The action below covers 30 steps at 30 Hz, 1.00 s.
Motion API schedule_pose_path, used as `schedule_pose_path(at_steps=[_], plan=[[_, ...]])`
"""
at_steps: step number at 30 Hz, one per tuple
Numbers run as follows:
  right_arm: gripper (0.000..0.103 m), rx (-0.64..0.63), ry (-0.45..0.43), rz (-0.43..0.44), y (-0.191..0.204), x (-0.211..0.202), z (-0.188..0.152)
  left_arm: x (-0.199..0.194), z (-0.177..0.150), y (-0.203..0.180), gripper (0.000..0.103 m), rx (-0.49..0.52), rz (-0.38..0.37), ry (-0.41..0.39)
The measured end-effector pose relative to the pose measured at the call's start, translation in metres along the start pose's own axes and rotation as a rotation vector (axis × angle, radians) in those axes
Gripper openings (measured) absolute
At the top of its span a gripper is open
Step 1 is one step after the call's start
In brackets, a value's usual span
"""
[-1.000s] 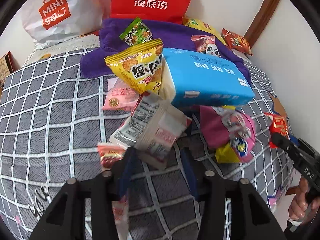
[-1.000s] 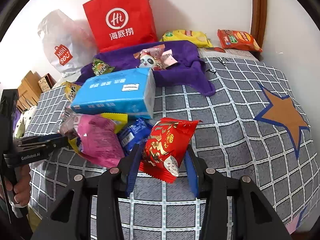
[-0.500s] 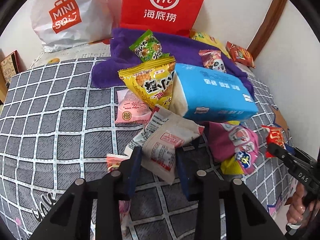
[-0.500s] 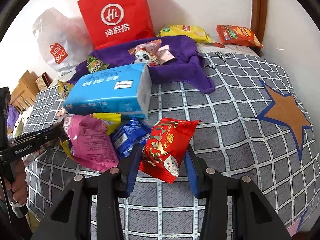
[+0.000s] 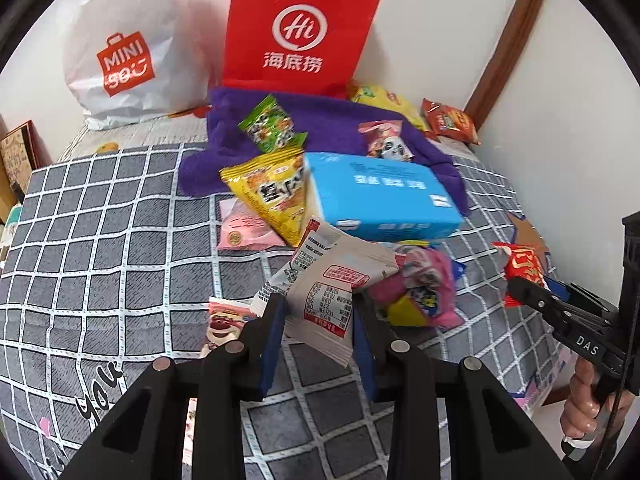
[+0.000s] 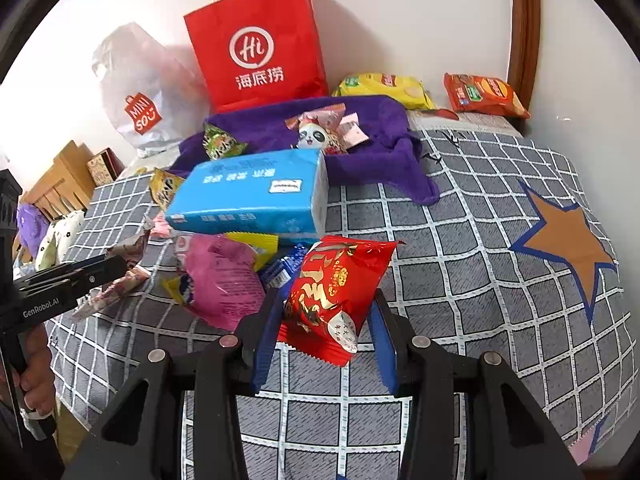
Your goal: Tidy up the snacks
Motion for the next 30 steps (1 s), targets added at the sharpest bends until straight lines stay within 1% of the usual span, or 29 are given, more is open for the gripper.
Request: schedule_pose_path(at_steps=[3,14,20,23,26,29,30], plan=[[0.043,-0.009,-0.017,0.001,0.002,-0.007,0.004,-0.005,0.000,-0.008,0.031,0.002,-0.024,0.000],[0.043,-0.036,-0.061,-0.003,0.004,-0.024,0.024,-0.015,0.010,-0.033,0.031,0.041,-0.043,-0.024],[0.043,-0.081,-0.084,-0.028,0.003,-0.025,0.034,-0.013,0.012,-0.037,0.031,0.041,-0.046,-0.022],[0.043,-0.110,-0.078,-0.008,0.005,-0.019,0.036,-0.013,0.010,-0.038,0.031,0.038,-0.055,-0.016],[0.043,-0.137,-0.078,-0.027,0.006,-0.018,0.038,-0.015,0.009,-0.039,0.031,0.046,-0.053,-0.018],[0.043,-0.136,-0.090,-0.024,0.006,-0.021,0.041,-0.016,0.012,-0.039,0.031,0.042,-0.059,-0.023],[0.040,-0.134,-0.093,-0.026,0.006,-0.022,0.042,-0.016,0.012,-0.039,0.031,0.041,-0.060,-0.024]])
Point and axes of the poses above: each gripper's, at about its wrist camera, not at the fingertips, and x roughly the way its jaws point, y to its left, z to its top, the point moved 6 cm from there along x, roughly the way its jaws point, and after that the axes turned 15 degrees about -x, right-handed, at the moved point
